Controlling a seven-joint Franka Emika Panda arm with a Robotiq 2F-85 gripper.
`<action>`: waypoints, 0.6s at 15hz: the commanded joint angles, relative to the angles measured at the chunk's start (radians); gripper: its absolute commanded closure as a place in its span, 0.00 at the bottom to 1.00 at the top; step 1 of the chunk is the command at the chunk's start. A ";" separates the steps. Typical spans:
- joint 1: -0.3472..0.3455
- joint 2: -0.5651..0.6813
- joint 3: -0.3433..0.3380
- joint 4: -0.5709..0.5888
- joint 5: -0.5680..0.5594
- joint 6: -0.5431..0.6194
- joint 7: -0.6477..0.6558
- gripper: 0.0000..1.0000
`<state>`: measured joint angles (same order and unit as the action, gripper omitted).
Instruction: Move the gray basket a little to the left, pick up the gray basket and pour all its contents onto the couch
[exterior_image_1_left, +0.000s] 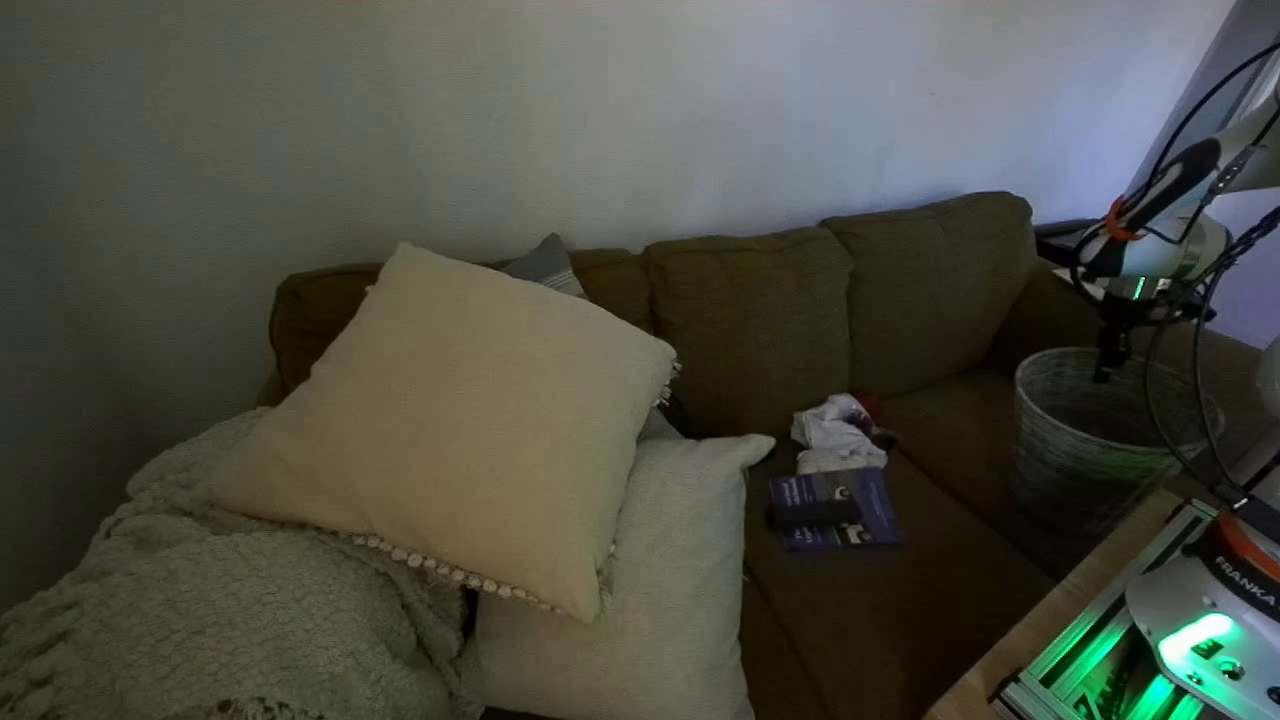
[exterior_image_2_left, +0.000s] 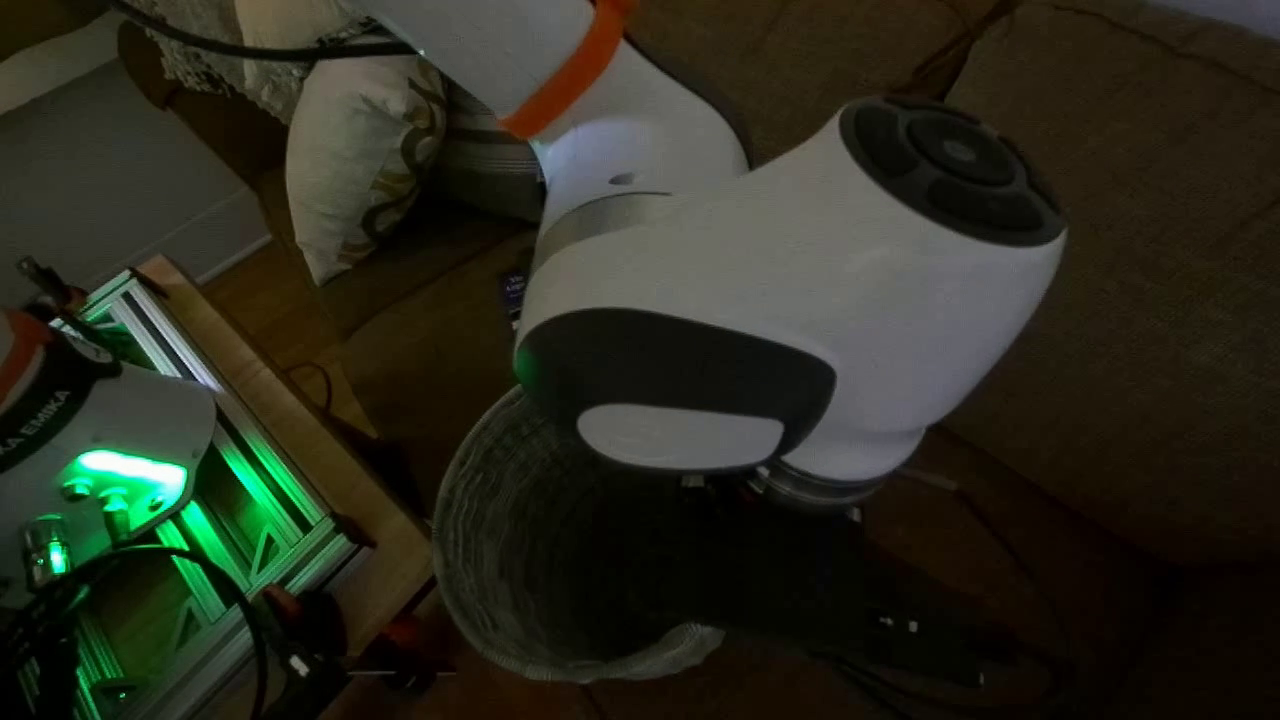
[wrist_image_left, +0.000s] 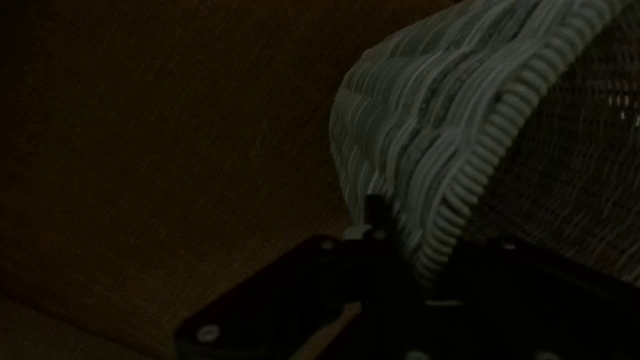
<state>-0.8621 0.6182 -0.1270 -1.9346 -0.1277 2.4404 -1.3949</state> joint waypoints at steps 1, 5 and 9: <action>-0.018 0.019 -0.009 0.022 0.012 -0.039 -0.081 0.97; -0.016 0.043 -0.025 0.027 0.001 -0.047 -0.110 0.97; -0.007 0.063 -0.030 0.023 0.001 -0.023 -0.104 0.64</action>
<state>-0.8719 0.6702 -0.1501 -1.9332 -0.1283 2.4396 -1.4782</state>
